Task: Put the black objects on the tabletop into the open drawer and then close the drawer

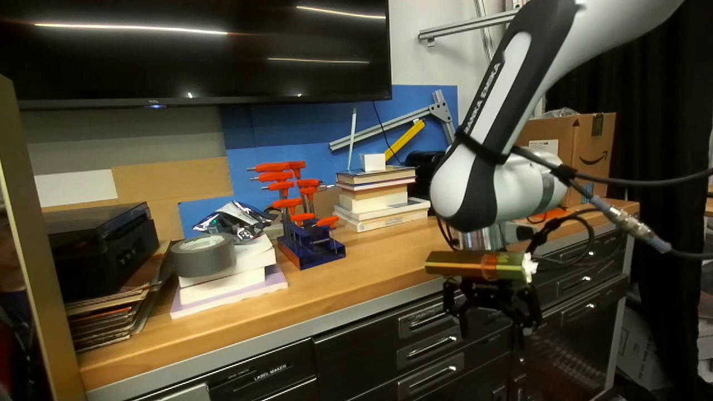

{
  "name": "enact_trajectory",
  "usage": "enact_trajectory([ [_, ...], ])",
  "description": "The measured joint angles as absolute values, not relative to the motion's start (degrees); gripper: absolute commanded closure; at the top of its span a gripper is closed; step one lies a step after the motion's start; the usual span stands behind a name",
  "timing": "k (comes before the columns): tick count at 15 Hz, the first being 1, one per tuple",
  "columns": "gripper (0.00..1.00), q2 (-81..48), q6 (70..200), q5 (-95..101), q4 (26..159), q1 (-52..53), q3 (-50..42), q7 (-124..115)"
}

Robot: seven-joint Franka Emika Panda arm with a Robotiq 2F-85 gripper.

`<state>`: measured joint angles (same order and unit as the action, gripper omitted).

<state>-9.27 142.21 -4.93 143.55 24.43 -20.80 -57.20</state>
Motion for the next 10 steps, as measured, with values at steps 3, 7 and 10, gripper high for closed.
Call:
enact_trajectory([
  [3,0.00,0.8,130.9,-0.9,143.3,19.9,-17.2,-52.2],
  [7,0.00,13.7,112.9,-0.8,141.7,11.2,-8.5,-41.1],
  [10,0.00,21.8,102.3,-1.3,140.0,7.6,-5.1,-31.5],
])
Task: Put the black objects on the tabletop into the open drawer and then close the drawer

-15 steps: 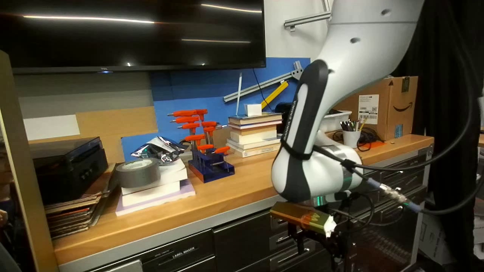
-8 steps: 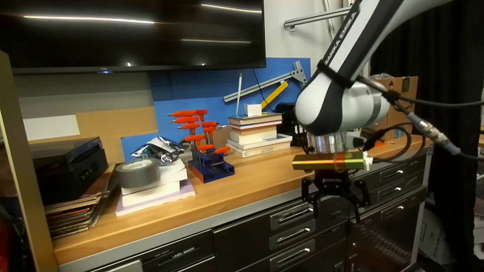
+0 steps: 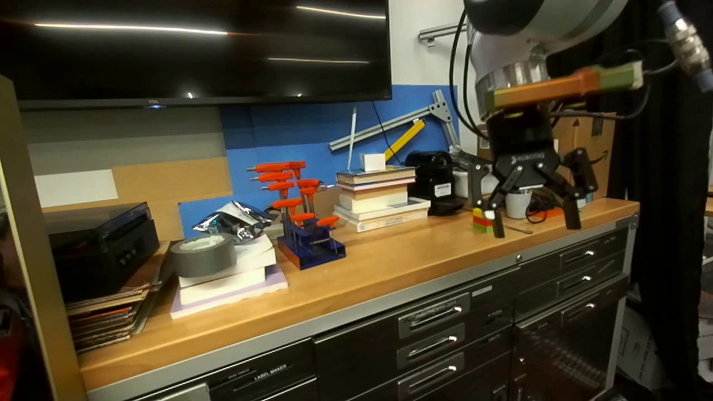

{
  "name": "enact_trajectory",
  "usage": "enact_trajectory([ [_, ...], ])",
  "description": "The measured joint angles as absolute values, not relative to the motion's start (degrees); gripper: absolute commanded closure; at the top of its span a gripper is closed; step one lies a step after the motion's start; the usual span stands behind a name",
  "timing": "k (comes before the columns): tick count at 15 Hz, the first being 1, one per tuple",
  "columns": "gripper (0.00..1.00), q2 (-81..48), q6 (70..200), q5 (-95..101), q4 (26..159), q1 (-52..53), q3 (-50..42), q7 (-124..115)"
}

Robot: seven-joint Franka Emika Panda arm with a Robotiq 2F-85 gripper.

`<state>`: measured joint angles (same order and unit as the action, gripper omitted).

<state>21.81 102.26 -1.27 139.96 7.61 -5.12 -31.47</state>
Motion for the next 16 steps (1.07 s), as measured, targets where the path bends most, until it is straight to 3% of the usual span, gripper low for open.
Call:
enact_trajectory([
  [7,0.00,35.1,95.7,-4.9,140.0,0.9,-5.5,-12.9],
  [16,0.00,37.1,95.2,-8.4,141.0,-1.5,-8.7,-1.2],
])
